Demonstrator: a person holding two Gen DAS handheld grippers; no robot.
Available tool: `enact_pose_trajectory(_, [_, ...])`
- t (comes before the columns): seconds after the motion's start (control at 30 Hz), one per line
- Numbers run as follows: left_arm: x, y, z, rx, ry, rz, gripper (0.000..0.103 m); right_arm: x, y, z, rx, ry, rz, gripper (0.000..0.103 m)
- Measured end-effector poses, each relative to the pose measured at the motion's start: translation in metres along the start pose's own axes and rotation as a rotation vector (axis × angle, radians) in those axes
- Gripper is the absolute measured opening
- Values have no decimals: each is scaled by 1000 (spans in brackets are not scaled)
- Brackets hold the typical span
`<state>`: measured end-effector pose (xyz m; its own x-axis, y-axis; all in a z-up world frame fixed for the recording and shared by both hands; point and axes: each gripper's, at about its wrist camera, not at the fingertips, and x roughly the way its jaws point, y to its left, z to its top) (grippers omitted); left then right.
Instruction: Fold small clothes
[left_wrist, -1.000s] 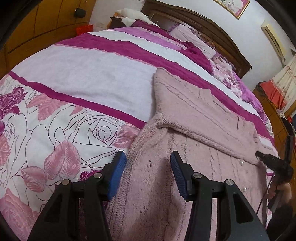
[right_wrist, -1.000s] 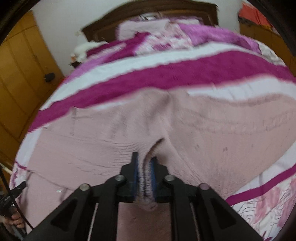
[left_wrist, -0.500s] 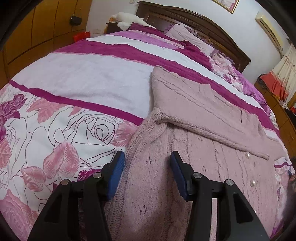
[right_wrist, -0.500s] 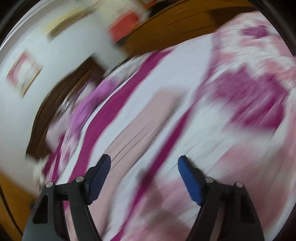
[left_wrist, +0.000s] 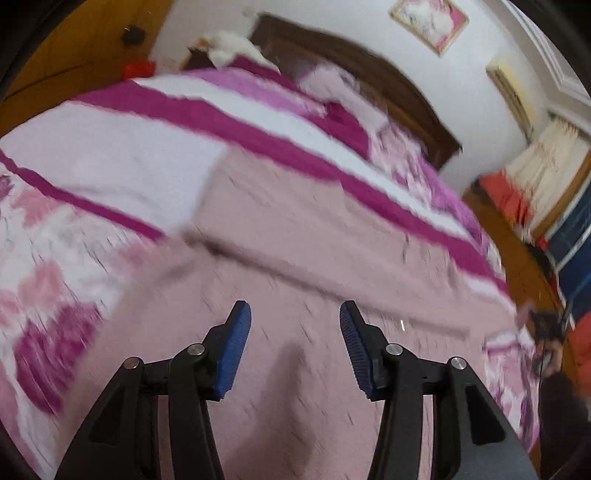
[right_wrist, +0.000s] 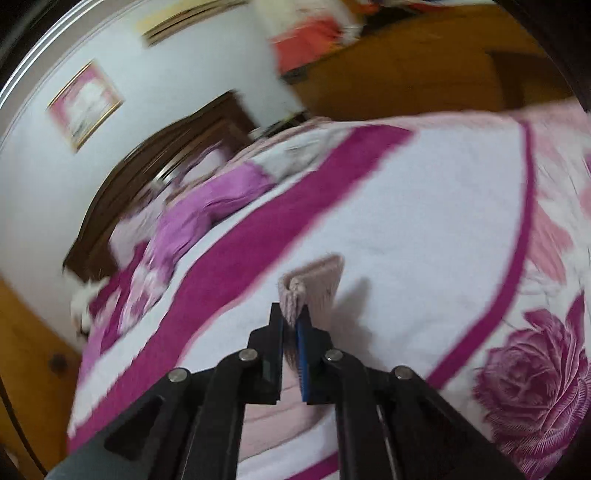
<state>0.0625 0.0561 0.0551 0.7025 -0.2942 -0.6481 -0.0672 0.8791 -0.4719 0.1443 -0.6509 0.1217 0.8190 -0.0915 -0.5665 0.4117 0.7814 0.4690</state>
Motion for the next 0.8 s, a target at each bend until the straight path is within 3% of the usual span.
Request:
enact_pose_trajectory(0.1, [-12, -16, -18, 92, -22, -6, 25, -4, 20, 5, -31, -8, -15, 6])
enact_pose_trajectory(0.17, [-25, -15, -32, 113, -61, 23, 25, -12, 5, 2, 78, -32, -18, 9])
enact_pose_trajectory(0.2, [-27, -13, -39, 97, -39, 32, 25, -13, -15, 1, 175, -33, -3, 11])
enact_pose_trajectory(0.27, [-25, -10, -45, 72, 58, 16, 24, -7, -48, -10, 337, -15, -24, 53])
enact_pose_trajectory(0.3, [-28, -9, -47, 65, 68, 9, 23, -3, -64, -17, 400, -12, -17, 54])
enact_pose_trajectory(0.37, [-40, -5, -47, 43, 3, 35, 23, 9, -83, -24, 441, 13, 16, 53])
enact_pose_trajectory(0.47, [-41, -2, -44, -13, 38, 28, 23, 16, -85, -24, 370, -9, -25, 52])
enact_pose_trajectory(0.53, [-46, -2, -45, -12, 16, 36, 23, 27, -90, -12, 347, -5, -36, 54])
enact_pose_trajectory(0.6, [-46, -6, -49, 27, 9, 65, 23, 34, -95, -4, 329, -23, -4, 54])
enact_pose_trajectory(0.63, [-43, -10, -50, 49, 20, 76, 23, 32, -100, 0, 325, -36, 20, 37])
enact_pose_trajectory(0.67, [-37, -14, -51, 57, 30, 75, 23, 30, -102, 1, 332, -44, 46, 7])
enact_pose_trajectory(0.73, [-30, -20, -50, 67, 41, 55, 23, 24, -97, 7, 310, -78, 98, 6])
enact_pose_trajectory(0.8, [-15, -34, -48, 102, 57, 37, 23, 9, -72, 14, 176, -135, 120, 6])
